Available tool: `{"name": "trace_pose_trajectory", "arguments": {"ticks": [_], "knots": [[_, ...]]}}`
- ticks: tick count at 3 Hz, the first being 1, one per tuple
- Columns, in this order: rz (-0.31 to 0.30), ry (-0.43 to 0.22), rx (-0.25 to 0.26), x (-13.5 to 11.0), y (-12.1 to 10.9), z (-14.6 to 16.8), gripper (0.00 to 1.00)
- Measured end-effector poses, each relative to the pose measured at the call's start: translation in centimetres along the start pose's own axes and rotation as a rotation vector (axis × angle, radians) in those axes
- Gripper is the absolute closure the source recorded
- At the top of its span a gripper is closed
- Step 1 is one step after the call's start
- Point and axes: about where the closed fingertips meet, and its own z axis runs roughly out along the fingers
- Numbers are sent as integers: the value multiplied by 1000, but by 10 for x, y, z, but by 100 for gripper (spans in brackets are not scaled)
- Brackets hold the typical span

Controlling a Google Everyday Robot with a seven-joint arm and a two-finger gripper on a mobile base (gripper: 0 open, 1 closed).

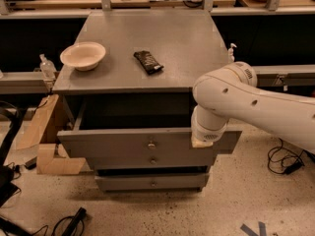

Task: Open top drawer

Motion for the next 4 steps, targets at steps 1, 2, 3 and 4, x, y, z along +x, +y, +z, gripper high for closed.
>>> {"name": "trace_pose_trajectory", "arguments": {"ticks": [1, 2, 3, 4], "knots": [[-2, 10, -38, -6, 13, -2, 0], [-2, 10, -38, -6, 13, -2, 0], [-46, 2, 79, -3, -12, -16, 0], [-115, 21, 225, 2, -52, -42, 0]]}}
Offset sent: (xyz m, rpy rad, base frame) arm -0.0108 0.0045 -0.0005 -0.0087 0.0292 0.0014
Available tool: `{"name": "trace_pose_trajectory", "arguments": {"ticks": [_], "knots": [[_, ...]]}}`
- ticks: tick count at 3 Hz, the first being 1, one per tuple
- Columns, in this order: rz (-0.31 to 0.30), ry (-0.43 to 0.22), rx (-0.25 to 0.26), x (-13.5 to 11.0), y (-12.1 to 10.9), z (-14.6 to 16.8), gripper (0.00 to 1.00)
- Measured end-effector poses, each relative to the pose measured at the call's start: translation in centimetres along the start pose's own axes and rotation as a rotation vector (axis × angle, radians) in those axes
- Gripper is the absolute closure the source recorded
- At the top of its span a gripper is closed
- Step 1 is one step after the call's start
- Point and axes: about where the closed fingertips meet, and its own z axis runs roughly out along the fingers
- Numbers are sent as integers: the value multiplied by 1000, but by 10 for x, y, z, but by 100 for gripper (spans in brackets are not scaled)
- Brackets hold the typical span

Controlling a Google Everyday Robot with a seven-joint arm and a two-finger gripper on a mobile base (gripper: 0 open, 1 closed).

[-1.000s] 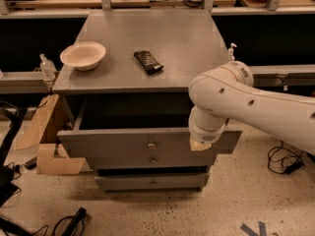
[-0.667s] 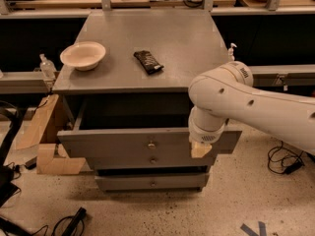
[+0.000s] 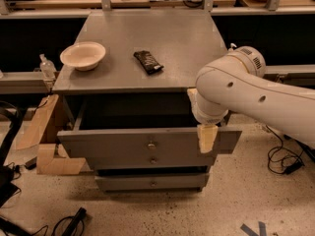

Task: Open top drawer

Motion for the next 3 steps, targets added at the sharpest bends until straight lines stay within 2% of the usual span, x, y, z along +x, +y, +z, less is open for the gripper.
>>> {"name": "trace_pose_trajectory", "arguments": {"ticks": [1, 2, 3], "knots": [[-1, -3, -4, 0, 1, 1, 0], [-6, -16, -64, -9, 27, 14, 18], [5, -62, -111, -15, 43, 40, 23]]}}
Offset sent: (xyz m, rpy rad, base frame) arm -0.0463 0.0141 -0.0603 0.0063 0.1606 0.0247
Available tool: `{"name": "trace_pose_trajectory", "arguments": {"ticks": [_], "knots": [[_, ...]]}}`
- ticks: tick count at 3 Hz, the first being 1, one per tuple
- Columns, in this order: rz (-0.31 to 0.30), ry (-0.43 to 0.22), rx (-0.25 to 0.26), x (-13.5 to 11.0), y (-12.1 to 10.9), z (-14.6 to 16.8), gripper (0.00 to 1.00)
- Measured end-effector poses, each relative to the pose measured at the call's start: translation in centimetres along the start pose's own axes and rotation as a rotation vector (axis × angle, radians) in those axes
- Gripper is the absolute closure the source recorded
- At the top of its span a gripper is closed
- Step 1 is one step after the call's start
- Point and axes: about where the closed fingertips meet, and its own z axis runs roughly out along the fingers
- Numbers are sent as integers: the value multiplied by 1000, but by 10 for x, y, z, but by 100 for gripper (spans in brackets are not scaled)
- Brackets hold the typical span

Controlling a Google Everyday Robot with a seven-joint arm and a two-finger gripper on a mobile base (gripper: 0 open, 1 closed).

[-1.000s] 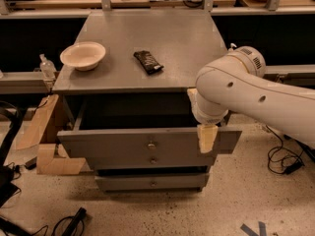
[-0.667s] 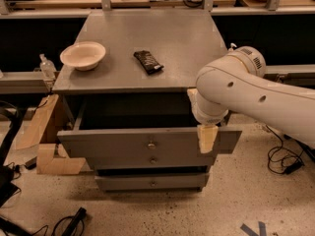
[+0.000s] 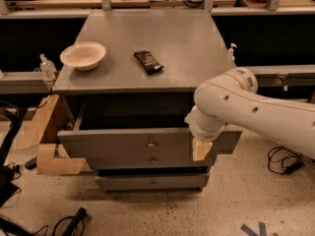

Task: Open top drawer

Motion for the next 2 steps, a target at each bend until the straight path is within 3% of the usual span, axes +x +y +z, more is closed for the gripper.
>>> {"name": "trace_pose_trajectory", "arguments": {"ticks": [1, 2], "knots": [[0, 0, -4, 0, 1, 2, 0], [0, 0, -4, 0, 1, 2, 0]]}}
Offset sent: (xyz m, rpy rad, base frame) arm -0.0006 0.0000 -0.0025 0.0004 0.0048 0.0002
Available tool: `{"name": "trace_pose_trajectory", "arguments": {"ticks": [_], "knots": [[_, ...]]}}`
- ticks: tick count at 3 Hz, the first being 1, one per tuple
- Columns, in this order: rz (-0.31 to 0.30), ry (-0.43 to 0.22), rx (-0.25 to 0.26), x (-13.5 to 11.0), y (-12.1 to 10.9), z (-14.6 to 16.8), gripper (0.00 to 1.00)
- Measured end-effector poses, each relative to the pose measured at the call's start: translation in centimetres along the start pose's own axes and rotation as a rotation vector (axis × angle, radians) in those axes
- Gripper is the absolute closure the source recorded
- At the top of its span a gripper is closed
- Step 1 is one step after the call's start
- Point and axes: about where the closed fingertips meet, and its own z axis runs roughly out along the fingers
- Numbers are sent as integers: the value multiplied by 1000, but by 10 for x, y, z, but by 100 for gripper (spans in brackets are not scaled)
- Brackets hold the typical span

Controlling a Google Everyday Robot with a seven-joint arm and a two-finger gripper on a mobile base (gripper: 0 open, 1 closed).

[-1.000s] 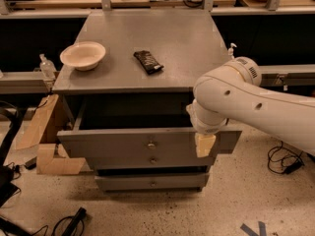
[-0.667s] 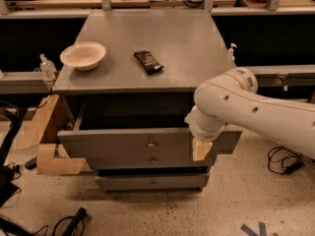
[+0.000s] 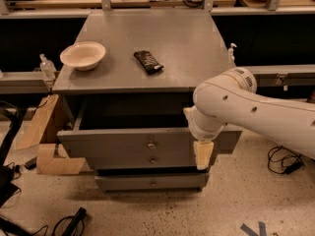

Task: Open top drawer

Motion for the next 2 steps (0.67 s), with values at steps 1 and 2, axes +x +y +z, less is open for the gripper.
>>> {"name": "trace_pose_trajectory", "arguments": {"ticks": [1, 2], "knots": [[-1, 2, 1, 0, 0, -1, 26], [-1, 3, 2, 0, 1, -2, 49]]}}
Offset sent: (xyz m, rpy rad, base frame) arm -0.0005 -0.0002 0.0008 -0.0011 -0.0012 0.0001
